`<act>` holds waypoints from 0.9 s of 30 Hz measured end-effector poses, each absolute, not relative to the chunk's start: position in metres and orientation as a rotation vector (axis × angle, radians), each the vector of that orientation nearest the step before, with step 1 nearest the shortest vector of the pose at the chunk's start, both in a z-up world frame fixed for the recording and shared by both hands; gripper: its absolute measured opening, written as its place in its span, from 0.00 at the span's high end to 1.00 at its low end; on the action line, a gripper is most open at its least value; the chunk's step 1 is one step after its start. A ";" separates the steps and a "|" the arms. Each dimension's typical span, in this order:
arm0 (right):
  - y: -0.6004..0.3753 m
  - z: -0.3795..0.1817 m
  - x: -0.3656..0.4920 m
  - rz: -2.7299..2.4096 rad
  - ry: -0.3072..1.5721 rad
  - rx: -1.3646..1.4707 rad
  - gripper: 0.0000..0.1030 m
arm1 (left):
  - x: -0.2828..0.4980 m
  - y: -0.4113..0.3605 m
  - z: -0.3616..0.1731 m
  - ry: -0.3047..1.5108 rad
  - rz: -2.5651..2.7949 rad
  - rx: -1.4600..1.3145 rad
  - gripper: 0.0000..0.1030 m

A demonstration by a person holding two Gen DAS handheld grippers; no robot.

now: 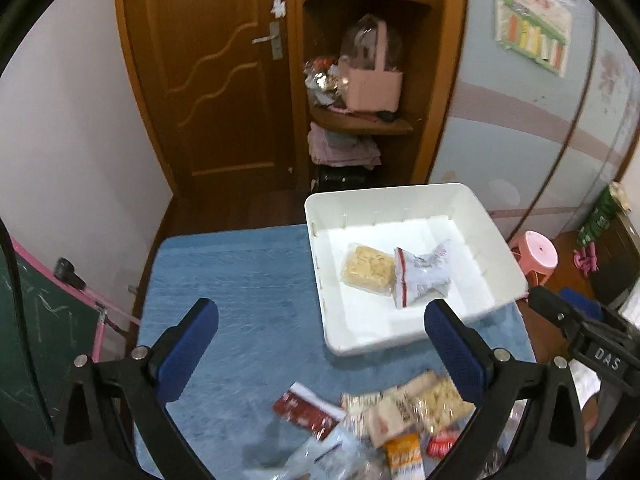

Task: Organize snacks
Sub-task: 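Withdraw both tools from the bin back over the snacks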

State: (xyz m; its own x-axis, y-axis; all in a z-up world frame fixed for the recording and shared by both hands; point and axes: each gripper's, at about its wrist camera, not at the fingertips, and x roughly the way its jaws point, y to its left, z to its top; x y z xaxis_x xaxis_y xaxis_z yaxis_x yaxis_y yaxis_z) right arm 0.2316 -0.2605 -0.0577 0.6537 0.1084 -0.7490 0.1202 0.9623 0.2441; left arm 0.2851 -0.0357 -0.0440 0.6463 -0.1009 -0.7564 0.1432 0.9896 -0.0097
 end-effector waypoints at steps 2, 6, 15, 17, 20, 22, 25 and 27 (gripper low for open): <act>-0.258 -0.044 0.214 0.001 0.849 0.261 0.22 | 0.264 -0.033 -0.031 0.833 -0.165 0.068 0.00; -0.253 -0.018 0.179 -0.014 0.824 0.216 0.22 | 0.221 -0.026 -0.008 0.798 -0.197 0.094 0.00; -0.236 0.041 0.106 0.005 0.691 0.091 0.22 | 0.145 -0.010 0.021 0.757 -0.256 0.064 0.00; -0.229 0.047 0.093 -0.003 0.664 0.044 0.22 | 0.134 -0.006 0.023 0.755 -0.251 0.055 0.00; -0.218 0.049 0.076 -0.013 0.628 -0.027 0.22 | 0.119 -0.003 0.024 0.747 -0.223 0.084 0.00; -0.211 0.045 0.069 -0.012 0.625 -0.065 0.22 | 0.111 -0.001 0.020 0.747 -0.186 0.111 0.00; -0.208 0.034 0.064 -0.011 0.645 -0.068 0.22 | 0.101 0.000 0.010 0.755 -0.178 0.152 0.00; -0.209 0.023 0.063 0.031 0.674 -0.033 0.22 | 0.094 -0.001 0.001 0.754 -0.183 0.184 0.00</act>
